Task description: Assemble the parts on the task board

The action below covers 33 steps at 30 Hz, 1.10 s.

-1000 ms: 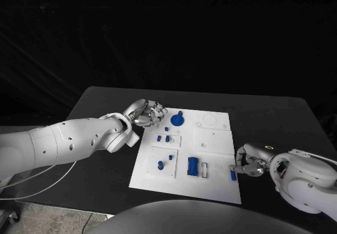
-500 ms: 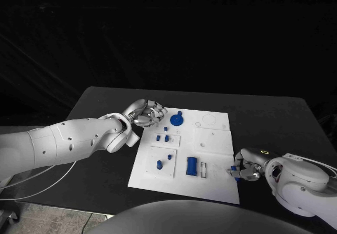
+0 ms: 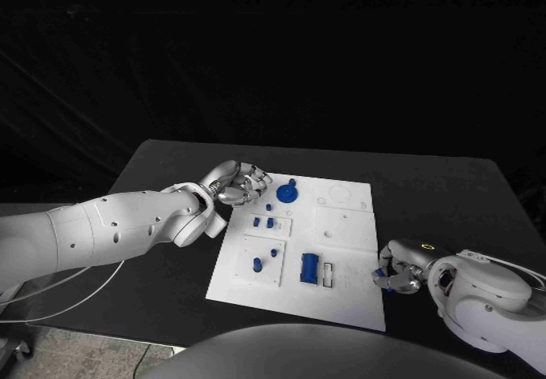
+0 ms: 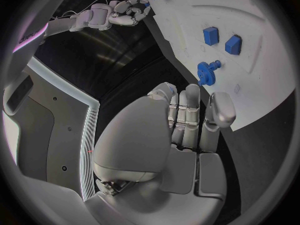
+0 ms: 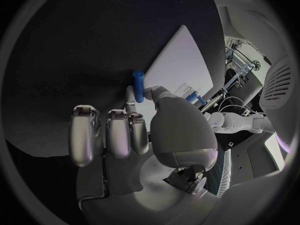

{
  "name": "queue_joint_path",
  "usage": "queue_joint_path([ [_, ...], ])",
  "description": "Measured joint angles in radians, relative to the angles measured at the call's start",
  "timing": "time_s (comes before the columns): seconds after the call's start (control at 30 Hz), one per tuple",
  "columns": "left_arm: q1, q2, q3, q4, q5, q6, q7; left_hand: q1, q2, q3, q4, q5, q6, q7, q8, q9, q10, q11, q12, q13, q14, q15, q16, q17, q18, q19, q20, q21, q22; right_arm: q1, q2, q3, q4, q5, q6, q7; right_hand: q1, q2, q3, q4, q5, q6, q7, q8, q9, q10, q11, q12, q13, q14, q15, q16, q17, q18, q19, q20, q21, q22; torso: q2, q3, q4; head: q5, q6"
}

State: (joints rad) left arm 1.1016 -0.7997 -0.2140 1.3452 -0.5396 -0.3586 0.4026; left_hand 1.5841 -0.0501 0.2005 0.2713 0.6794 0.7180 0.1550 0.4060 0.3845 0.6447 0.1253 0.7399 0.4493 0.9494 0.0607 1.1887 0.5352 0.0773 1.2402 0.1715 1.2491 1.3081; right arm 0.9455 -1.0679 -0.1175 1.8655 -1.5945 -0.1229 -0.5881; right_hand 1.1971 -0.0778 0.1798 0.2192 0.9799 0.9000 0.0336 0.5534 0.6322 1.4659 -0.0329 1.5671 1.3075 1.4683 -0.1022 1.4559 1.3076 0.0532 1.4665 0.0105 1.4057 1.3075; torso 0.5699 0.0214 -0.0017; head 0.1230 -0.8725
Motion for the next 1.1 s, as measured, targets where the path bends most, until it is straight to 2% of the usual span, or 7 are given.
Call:
queue_joint_path([
  [0.13,0.000,0.000,0.000,0.000,0.000,0.000,0.000,0.000,0.000,0.000,0.000,0.000,0.000,0.000,0.000,0.000,0.000,0.000,0.000,0.000,0.000,0.000,0.000,0.000,0.000,0.000,0.000,0.000,0.000,-0.003,-0.007,-0.003,0.007,0.000,-0.020,0.006,0.001,0.001,0.005,0.005,0.007,0.007,0.007,0.003,0.014,0.000,-0.007,0.000,0.000,-0.002,-0.002,0.000,0.000,0.000,0.000,0.000,0.006,0.000,0.000,0.0000,0.0000,0.003,0.000],
  [0.27,0.000,-0.001,0.000,0.000,0.000,0.000,0.000,0.000,0.000,0.000,0.000,0.000,0.000,0.000,0.000,0.000,0.000,0.000,0.000,0.000,0.000,0.000,0.000,0.000,0.000,0.000,0.000,0.000,0.000,-0.001,-0.027,-0.007,0.026,0.007,-0.034,0.012,0.001,0.001,0.027,0.026,-0.052,0.009,0.008,0.004,0.050,0.000,-0.007,0.000,0.000,-0.004,-0.004,0.000,0.000,0.000,0.000,-0.007,0.006,0.000,0.000,0.0000,0.0002,0.005,0.000],
  [0.43,0.000,0.000,0.000,-0.001,0.000,0.000,-0.001,0.000,0.000,0.000,0.000,0.000,0.000,0.000,0.000,0.000,0.000,0.000,0.000,0.000,0.000,0.000,0.000,0.000,0.000,0.000,0.000,0.000,0.000,0.044,-0.054,-0.006,0.059,0.036,-0.044,0.012,-0.025,-0.009,0.054,0.032,-0.072,0.009,0.008,0.009,0.085,0.000,-0.007,0.000,0.000,-0.002,-0.006,0.003,0.000,0.000,0.000,-0.007,0.006,0.000,-0.001,0.0001,0.0001,0.005,0.000],
  [0.57,-0.001,0.003,0.000,-0.002,0.000,0.000,-0.001,0.000,0.000,0.000,0.000,0.000,0.000,0.000,0.000,0.000,0.000,0.000,0.000,0.000,0.000,0.000,0.000,0.000,0.000,0.000,0.000,0.000,0.000,0.083,-0.060,-0.005,0.085,0.084,-0.045,0.008,-0.054,-0.008,0.100,0.008,-0.088,0.009,0.008,0.009,0.106,0.000,-0.007,0.000,0.000,0.000,-0.007,0.003,0.000,0.000,0.000,-0.007,0.010,0.000,-0.001,-0.0006,0.0002,0.002,0.000],
  [0.7,-0.001,0.006,0.000,-0.002,0.000,0.000,-0.001,0.000,0.000,0.000,0.000,0.000,0.000,0.000,0.000,0.000,0.000,0.000,0.000,0.000,0.000,0.000,0.000,0.000,0.000,0.000,0.000,0.000,0.000,0.101,-0.055,-0.005,0.096,0.147,-0.042,0.003,-0.084,-0.004,0.133,-0.002,-0.112,0.009,0.008,0.008,0.123,0.000,-0.008,0.000,0.000,0.000,-0.007,0.003,0.000,0.000,0.000,-0.007,0.010,0.000,-0.001,-0.0009,0.0007,0.000,0.000],
  [0.9,-0.001,0.005,0.000,-0.002,0.000,0.000,-0.001,0.000,0.000,0.000,0.000,0.000,0.000,0.000,0.000,0.000,0.000,0.000,0.000,0.000,0.000,0.000,0.000,0.000,0.000,0.000,0.000,0.000,0.000,0.106,-0.026,-0.006,0.090,0.286,-0.034,-0.001,-0.105,0.010,0.158,-0.011,-0.165,0.009,0.008,0.006,0.150,0.004,-0.011,0.000,0.000,0.000,-0.007,-0.002,0.001,0.000,0.000,-0.007,-0.003,0.000,-0.001,-0.0009,0.0008,-0.001,0.000],
  [1.1,-0.001,0.005,0.000,-0.002,0.000,0.000,-0.002,0.000,0.000,0.000,0.000,0.000,0.000,0.000,0.000,0.000,0.000,0.000,0.000,0.000,0.000,0.000,0.000,0.000,0.000,0.000,0.000,0.000,0.000,0.081,0.021,-0.007,0.070,0.465,-0.047,0.000,-0.136,0.021,0.175,-0.012,-0.196,0.009,0.008,-0.004,0.171,0.004,-0.011,0.000,0.000,0.000,-0.007,-0.021,-0.017,0.000,0.000,-0.007,-0.027,0.001,0.000,-0.0009,0.0001,-0.002,0.000],
])
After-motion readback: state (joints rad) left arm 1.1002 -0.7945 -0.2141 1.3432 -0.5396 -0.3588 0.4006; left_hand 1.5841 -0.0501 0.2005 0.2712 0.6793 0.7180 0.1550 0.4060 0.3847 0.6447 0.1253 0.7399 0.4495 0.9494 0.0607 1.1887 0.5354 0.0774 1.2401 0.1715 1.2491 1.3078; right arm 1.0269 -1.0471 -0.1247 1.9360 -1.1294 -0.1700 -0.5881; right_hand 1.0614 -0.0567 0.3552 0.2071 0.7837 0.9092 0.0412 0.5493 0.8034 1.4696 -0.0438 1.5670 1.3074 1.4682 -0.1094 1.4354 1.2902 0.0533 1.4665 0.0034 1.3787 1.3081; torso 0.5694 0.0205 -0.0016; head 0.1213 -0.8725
